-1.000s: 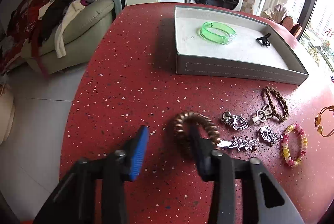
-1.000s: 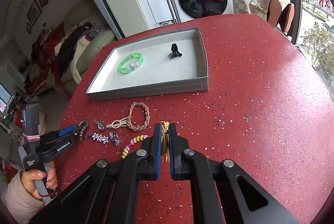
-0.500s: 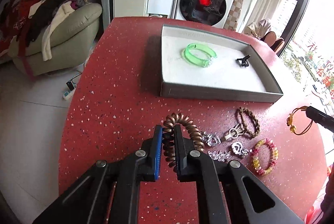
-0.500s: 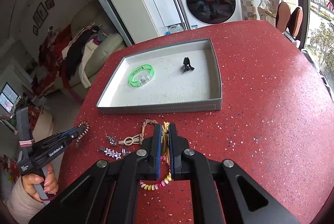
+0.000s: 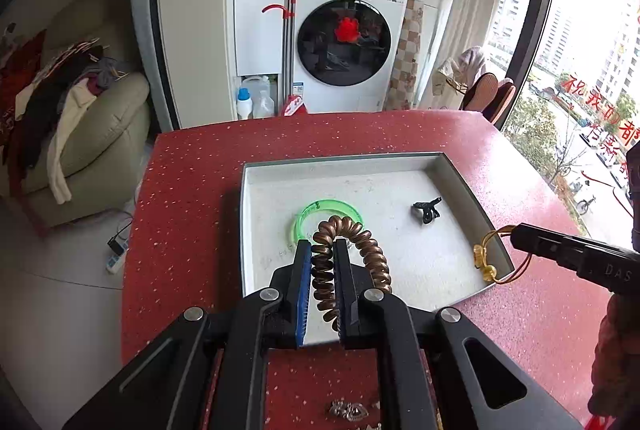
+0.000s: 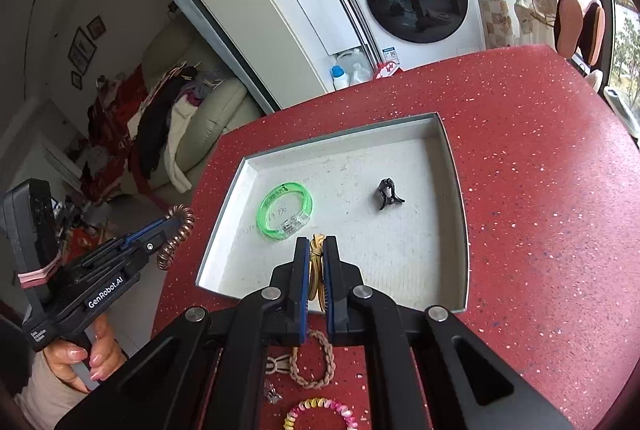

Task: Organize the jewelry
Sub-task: 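Drop the coil tie into the tray with the left gripper while the right releases the sunflower tie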

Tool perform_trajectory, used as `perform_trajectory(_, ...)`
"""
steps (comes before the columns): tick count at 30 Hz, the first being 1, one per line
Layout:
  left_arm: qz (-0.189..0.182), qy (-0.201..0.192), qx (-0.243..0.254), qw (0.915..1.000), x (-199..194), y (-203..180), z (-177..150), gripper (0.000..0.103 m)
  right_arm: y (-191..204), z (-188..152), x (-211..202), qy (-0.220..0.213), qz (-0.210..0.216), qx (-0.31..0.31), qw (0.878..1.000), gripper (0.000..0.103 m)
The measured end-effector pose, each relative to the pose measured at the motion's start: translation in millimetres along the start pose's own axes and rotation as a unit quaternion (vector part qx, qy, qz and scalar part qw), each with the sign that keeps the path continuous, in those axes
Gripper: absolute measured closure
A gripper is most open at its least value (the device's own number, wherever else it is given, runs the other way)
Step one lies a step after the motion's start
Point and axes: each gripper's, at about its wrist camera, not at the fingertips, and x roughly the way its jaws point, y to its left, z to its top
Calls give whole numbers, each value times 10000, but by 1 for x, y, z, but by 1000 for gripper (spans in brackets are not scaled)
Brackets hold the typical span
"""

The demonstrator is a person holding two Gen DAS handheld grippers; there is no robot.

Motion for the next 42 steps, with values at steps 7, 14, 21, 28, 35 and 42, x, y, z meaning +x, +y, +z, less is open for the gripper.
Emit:
perform_trajectory(7,-19,541,264,9982,56,-10,1,73,-25,5,54,378,-127,337,9986,96)
perform_trajectory(14,-39,1029,314,9942,94,-11,-19,73,-41,7,81,449,-615,237,9968,96)
perform_trajectory(21,489,961,402,9934,112,-14,-21,73,-44,13,88,244,-1144,16,9931,96)
perform_trajectory(28,932,713,523,9917,119,-19,-20,73,-34,10,95,187,-1550,-433,9868,96)
perform_trajectory(35,1053,652,564,9907,117,-20,-22,73,-29,11,94,198,-1404,-433,9889,78)
perform_trajectory(42,922,589,459,9929,111,-17,-22,73,-18,8,72,-119,-1137,-370,9928,39)
